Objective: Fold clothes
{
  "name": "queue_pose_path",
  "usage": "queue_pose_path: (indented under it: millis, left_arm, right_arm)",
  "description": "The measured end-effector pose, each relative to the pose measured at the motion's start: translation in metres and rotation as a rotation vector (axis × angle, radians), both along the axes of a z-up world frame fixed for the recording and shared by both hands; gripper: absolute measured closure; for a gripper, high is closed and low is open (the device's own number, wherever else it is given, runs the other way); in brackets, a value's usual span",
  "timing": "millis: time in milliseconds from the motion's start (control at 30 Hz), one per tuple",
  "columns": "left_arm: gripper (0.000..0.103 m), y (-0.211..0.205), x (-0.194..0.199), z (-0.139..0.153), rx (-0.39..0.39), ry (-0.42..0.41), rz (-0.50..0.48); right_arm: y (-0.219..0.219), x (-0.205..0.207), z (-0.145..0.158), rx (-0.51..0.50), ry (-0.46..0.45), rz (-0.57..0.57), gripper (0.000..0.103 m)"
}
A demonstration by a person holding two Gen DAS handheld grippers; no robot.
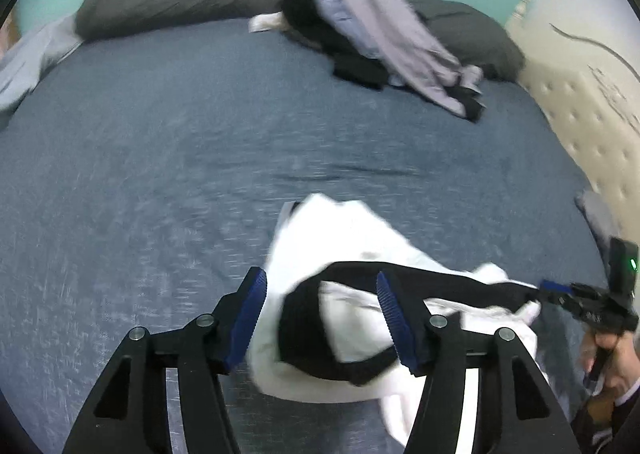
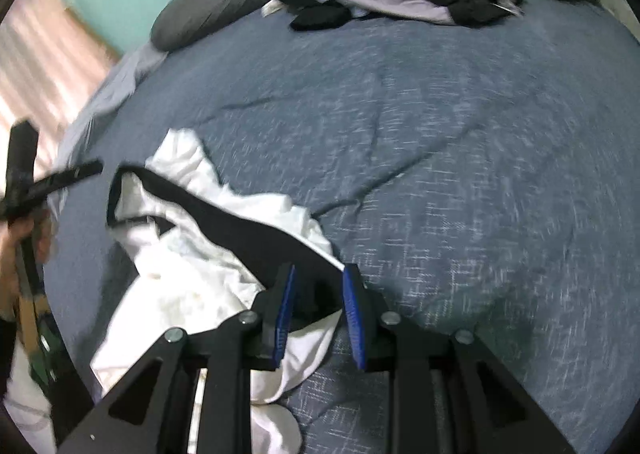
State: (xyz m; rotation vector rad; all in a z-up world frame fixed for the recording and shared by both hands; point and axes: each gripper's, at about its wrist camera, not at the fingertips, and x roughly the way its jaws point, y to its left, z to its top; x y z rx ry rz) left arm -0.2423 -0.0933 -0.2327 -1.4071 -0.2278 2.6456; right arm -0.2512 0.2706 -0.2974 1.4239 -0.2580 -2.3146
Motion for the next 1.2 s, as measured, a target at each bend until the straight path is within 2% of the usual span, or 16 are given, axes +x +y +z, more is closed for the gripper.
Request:
queue_pose_path:
  millis: [133, 167, 300, 433, 567, 667, 833, 900, 1133, 1200]
  left_arm:
    - [0.041, 0.048, -0.005, -0.005, -0.002, -0.008, -0.117]
    - [0.041, 0.060, -0.007, -0.009, -0.011, -0.011, -0.140]
    - [0.041, 0.103, -0.022, -0.025, -0.014, -0.045, -0.224]
    - [0.041, 0.142, -0.034, -0.042, -0.028, -0.077, -0.312]
    - [0.041, 0.169, -0.040, -0.056, -0.065, -0.097, -0.386]
    - [0.041, 0.176, -0.045, -0.064, -0.090, -0.113, -0.404]
    - [0.041, 0.179, -0.041, -0.064, -0.082, -0.118, -0.443]
    - [0.041, 0.180, -0.037, -0.062, -0.089, -0.117, -0.469]
    - [0.042, 0.178, -0.033, -0.067, -0.113, -0.136, -0.499]
    - [0.046, 0.177, -0.034, -0.069, -0.119, -0.141, -0.499]
  right_arm:
    - [0.016, 0.008, -0.004, -0.074, -0.024, -0.134, 0.078]
    - [0.019, 0.011, -0.006, -0.107, -0.031, -0.162, 0.074]
    - [0.028, 0.017, -0.013, -0.176, -0.066, -0.249, 0.068]
    - [0.035, 0.020, -0.024, -0.269, -0.105, -0.281, 0.067]
    - [0.039, 0.025, -0.029, -0.343, -0.095, -0.276, 0.067]
    - [0.043, 0.029, -0.031, -0.370, -0.085, -0.279, 0.067]
    - [0.049, 0.034, -0.039, -0.432, -0.102, -0.293, 0.067]
    - [0.048, 0.035, -0.041, -0.446, -0.100, -0.289, 0.069]
    - [0.042, 0.037, -0.041, -0.497, -0.081, -0.272, 0.090]
    - [0.041, 0.038, -0.040, -0.505, -0.076, -0.269, 0.093]
